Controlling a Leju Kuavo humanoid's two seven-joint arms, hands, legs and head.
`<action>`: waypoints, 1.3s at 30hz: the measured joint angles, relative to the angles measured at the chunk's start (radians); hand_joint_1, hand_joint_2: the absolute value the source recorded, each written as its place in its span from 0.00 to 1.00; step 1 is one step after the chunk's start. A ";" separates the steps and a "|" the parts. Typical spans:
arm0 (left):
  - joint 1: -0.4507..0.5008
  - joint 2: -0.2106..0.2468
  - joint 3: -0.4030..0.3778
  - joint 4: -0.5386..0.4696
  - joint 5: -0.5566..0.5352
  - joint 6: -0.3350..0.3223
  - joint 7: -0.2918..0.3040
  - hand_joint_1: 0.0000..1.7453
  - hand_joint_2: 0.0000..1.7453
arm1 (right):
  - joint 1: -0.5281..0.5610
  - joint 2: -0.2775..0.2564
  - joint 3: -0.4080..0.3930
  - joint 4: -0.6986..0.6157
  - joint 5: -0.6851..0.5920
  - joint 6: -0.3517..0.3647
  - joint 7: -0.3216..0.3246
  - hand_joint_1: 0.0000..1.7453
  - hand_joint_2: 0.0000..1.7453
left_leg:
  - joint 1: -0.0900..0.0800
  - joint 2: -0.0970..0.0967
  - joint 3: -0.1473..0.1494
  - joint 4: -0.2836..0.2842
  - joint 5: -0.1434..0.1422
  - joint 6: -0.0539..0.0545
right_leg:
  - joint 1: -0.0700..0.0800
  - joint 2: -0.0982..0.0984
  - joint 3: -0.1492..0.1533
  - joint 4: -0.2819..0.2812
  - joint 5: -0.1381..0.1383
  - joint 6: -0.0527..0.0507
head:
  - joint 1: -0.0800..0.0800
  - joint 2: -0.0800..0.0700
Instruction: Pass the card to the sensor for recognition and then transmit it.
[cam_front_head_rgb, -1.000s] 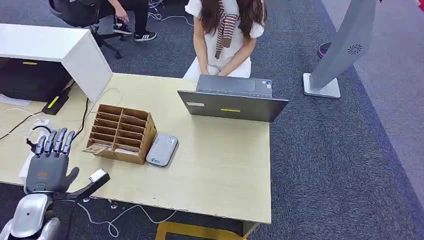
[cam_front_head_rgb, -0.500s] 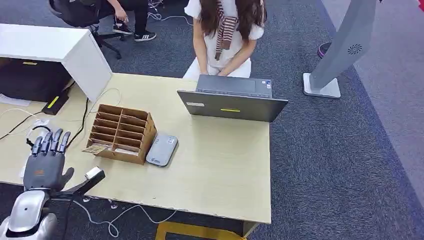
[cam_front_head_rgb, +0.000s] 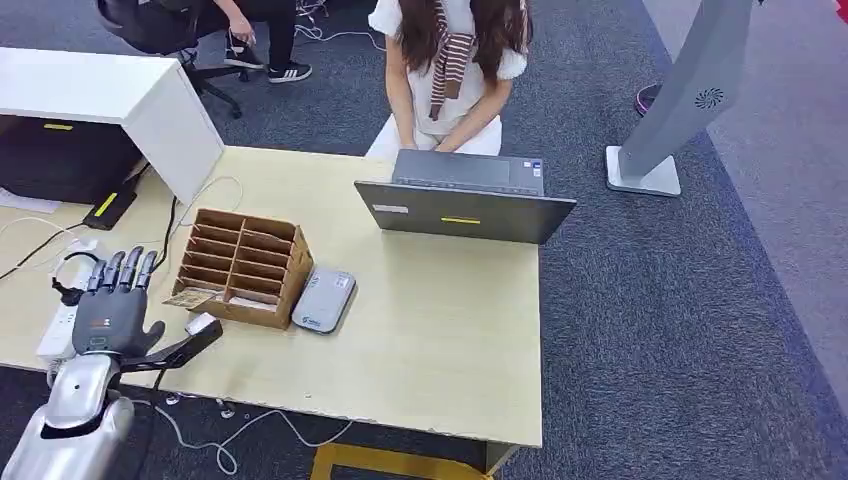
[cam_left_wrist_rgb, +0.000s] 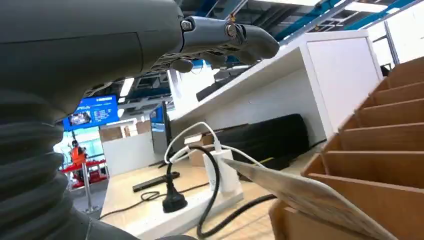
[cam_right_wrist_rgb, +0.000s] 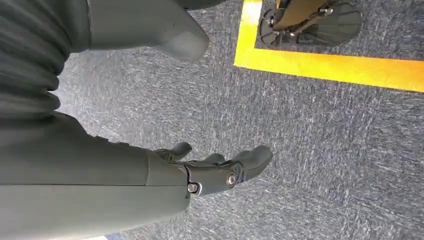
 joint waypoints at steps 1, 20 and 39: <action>-0.005 -0.003 -0.003 0.008 0.001 0.001 0.000 0.00 1.00 | 0.000 0.000 0.000 0.000 0.000 0.000 0.000 0.00 1.00 | 0.000 0.000 0.000 0.000 0.000 0.000 | 0.000 0.000 0.000 0.000 0.000 0.000 | 0.000 0.000; -0.048 -0.059 -0.066 0.078 -0.016 0.022 -0.005 0.00 1.00 | -0.004 0.002 0.000 0.000 0.015 0.002 0.000 0.00 1.00 | 0.000 0.000 0.000 0.000 0.000 0.000 | 0.000 0.000 0.000 0.000 0.000 0.000 | 0.000 0.000; -0.049 -0.044 -0.067 0.080 0.002 0.028 0.021 0.00 1.00 | -0.004 0.002 0.000 0.000 0.016 0.002 -0.001 0.00 1.00 | 0.000 0.000 0.000 0.000 0.000 0.000 | 0.000 0.000 0.000 0.000 0.000 -0.001 | 0.000 0.000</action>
